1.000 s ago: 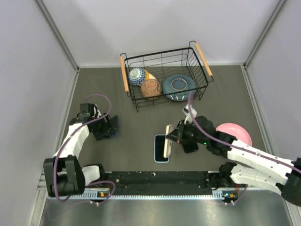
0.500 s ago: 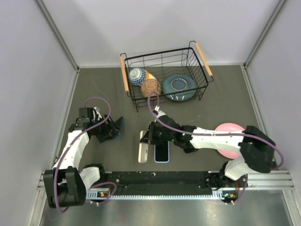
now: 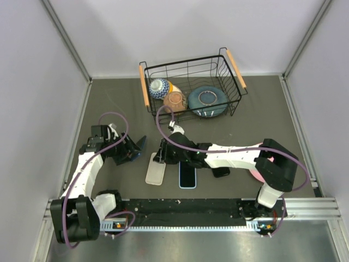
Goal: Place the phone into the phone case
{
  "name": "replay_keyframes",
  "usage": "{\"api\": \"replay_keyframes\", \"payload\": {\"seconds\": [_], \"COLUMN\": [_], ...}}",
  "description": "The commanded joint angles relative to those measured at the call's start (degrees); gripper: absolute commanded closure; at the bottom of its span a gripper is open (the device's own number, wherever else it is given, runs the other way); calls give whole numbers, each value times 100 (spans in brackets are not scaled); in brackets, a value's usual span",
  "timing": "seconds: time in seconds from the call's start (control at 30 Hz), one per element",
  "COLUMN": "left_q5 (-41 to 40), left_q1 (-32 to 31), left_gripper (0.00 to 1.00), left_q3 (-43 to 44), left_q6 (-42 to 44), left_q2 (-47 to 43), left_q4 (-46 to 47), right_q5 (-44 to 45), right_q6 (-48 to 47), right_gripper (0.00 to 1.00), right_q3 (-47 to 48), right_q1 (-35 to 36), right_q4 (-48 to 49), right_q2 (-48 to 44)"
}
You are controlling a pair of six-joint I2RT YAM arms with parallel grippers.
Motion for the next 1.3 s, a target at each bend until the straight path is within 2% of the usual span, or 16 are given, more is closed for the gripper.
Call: {"api": "replay_keyframes", "payload": {"seconds": [0.0, 0.07, 0.17, 0.23, 0.27, 0.3, 0.37, 0.4, 0.47, 0.5, 0.57, 0.6, 0.7, 0.8, 0.97, 1.27], "left_q5": [458, 546, 573, 661, 687, 670, 696, 696, 696, 714, 731, 731, 731, 766, 819, 907], "left_q1": [2, 2, 2, 2, 2, 2, 2, 11, 2, 2, -7, 2, 2, 2, -7, -16], "left_gripper": [61, 61, 61, 61, 62, 62, 62, 62, 62, 62, 62, 62, 62, 62, 62, 63], "left_q3": [-14, -41, -41, -41, -24, -15, 3, -6, -23, -41, -59, -59, -58, -59, -85, -103], "left_q6": [-49, -67, -6, 12, 20, 47, 64, 64, 73, 65, 47, 47, 56, 64, 82, 82], "left_q2": [-196, -222, -222, -196, -187, -187, -205, -213, -214, -231, -231, -240, -240, -205, -135, -117], "left_q4": [306, 351, 351, 316, 298, 289, 254, 254, 237, 245, 254, 237, 237, 254, 281, 307], "right_q5": [172, 102, 32, -99, -205, -284, -644, -828, -1495, -2176, -2708, -3276, -3929, -4676, -4934, -4724], "right_q6": [-656, -789, -1560, -2543, -2974, -3874, -4914, -5181, -5778, -5869, -6185, -6282, -6914, -7362, -8372, -9209], "right_gripper": [58, 56, 54, 51, 50, 49, 45, 44, 43, 40, 38, 37, 34, 34, 35, 38], "right_q3": [187, -6, -217, -471, -630, -796, -1298, -1421, -1668, -1720, -1905, -1958, -2116, -1836, -1300, -438], "right_q1": [88, 79, 53, 26, 18, -17, -88, -210, -351, -534, -728, -912, -1107, -1336, -1362, -1354], "right_q4": [731, 1457, 2294, 2577, 3040, 3375, 3991, 4664, 5125, 5554, 6223, 6922, 7692, 7476, 6589, 5831], "right_q2": [-18, -9, 43, -70, -132, -271, -352, -361, -308, -204, -37, 191, 517, 851, 1133, 1643]}}
